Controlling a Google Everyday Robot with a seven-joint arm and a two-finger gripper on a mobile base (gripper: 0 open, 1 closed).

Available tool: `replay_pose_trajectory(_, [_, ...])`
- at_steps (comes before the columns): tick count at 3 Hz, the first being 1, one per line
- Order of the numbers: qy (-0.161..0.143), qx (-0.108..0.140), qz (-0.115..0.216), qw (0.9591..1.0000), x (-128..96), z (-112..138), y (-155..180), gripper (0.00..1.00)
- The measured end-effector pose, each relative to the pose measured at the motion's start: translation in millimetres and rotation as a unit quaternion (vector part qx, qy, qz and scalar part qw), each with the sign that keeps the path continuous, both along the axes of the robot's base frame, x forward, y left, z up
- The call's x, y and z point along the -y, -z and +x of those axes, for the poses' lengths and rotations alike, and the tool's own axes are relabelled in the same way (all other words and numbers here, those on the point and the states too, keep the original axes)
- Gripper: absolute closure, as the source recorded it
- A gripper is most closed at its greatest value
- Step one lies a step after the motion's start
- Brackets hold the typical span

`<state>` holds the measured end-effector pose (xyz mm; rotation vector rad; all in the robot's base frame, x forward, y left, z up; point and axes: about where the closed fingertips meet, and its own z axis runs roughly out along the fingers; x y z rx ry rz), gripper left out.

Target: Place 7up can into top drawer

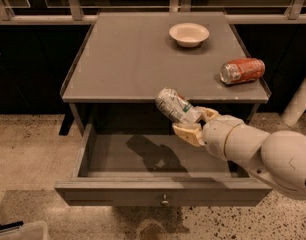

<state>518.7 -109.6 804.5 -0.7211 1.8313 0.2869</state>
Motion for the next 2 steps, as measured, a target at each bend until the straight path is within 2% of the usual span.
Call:
replay_pose_trajectory(1, [0.031, -0.017, 0.008, 0.9993, 15.4, -3.3, 17.1, 1.0])
replay_pose_trajectory(2, [0.032, -0.017, 0.008, 0.9993, 15.5, -3.3, 17.4, 1.0])
